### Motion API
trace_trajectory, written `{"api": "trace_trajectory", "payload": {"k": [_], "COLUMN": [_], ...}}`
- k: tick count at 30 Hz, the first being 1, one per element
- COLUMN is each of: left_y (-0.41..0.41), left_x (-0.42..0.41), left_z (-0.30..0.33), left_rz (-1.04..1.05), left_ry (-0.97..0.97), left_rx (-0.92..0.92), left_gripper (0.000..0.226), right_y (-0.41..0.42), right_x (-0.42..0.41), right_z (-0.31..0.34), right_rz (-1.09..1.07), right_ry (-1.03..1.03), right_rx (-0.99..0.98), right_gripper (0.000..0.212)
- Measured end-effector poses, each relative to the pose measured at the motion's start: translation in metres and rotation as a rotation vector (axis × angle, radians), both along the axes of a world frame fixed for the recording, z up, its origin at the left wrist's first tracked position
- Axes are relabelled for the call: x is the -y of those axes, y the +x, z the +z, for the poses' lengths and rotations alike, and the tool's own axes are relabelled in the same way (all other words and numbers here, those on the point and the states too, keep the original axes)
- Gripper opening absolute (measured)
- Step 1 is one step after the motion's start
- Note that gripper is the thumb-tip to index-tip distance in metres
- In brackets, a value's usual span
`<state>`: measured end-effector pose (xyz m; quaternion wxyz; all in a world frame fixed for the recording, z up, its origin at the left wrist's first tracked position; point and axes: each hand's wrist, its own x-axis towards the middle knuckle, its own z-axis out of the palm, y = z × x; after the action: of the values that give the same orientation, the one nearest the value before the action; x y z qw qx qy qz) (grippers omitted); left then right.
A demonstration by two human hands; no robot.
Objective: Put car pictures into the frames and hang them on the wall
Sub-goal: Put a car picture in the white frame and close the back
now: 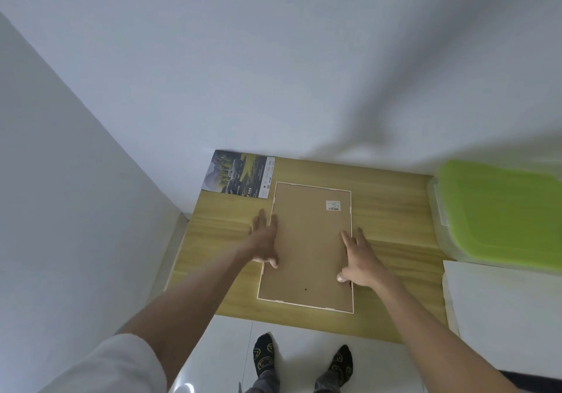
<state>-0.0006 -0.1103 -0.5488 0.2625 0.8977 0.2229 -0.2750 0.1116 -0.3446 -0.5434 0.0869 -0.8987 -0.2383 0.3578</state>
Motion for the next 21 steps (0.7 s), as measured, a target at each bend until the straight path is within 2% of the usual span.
{"api": "trace_trajectory", "payload": {"k": [1, 4, 5, 7, 8, 10, 11, 13, 16, 18, 21], "left_y": [-0.007, -0.019, -0.02, -0.018, -0.017, -0.014, -0.013, -0.011, -0.006, -0.005, -0.003], "left_x": [0.004, 0.013, 0.014, 0.014, 0.014, 0.014, 0.012, 0.01, 0.006, 0.006, 0.004], "left_z": [0.0, -0.002, -0.003, -0.001, 0.001, 0.009, 0.014, 0.018, 0.029, 0.039, 0.058], "left_rz": [0.105, 0.336, 0.419, 0.578, 0.636, 0.765, 0.824, 0.885, 0.897, 0.859, 0.809], "left_ry": [-0.074, -0.241, -0.294, -0.425, -0.478, -0.545, -0.559, -0.541, -0.556, -0.592, -0.582], "left_rx": [0.044, 0.212, 0.249, 0.31, 0.344, 0.406, 0.429, 0.459, 0.464, 0.474, 0.487], "left_gripper": [0.127, 0.085, 0.074, 0.06, 0.055, 0.06, 0.072, 0.076, 0.062, 0.045, 0.031], "right_y": [-0.007, -0.022, -0.025, -0.029, -0.029, -0.03, -0.032, -0.032, -0.031, -0.028, -0.024], "right_x": [0.003, 0.005, 0.002, -0.004, -0.007, -0.009, -0.009, -0.005, 0.0, 0.004, 0.011], "right_z": [0.0, -0.007, -0.006, 0.003, 0.008, 0.016, 0.019, 0.017, 0.022, 0.031, 0.049], "right_rz": [-0.11, -0.381, -0.482, -0.683, -0.766, -0.9, -0.937, -0.979, -1.006, -1.01, -0.992], "right_ry": [0.071, 0.276, 0.332, 0.444, 0.483, 0.488, 0.482, 0.484, 0.539, 0.598, 0.669], "right_rx": [-0.032, -0.028, -0.053, -0.136, -0.161, -0.158, -0.128, -0.06, -0.016, -0.025, -0.062], "right_gripper": [0.104, 0.038, 0.028, 0.026, 0.037, 0.058, 0.058, 0.044, 0.021, 0.02, 0.026]}}
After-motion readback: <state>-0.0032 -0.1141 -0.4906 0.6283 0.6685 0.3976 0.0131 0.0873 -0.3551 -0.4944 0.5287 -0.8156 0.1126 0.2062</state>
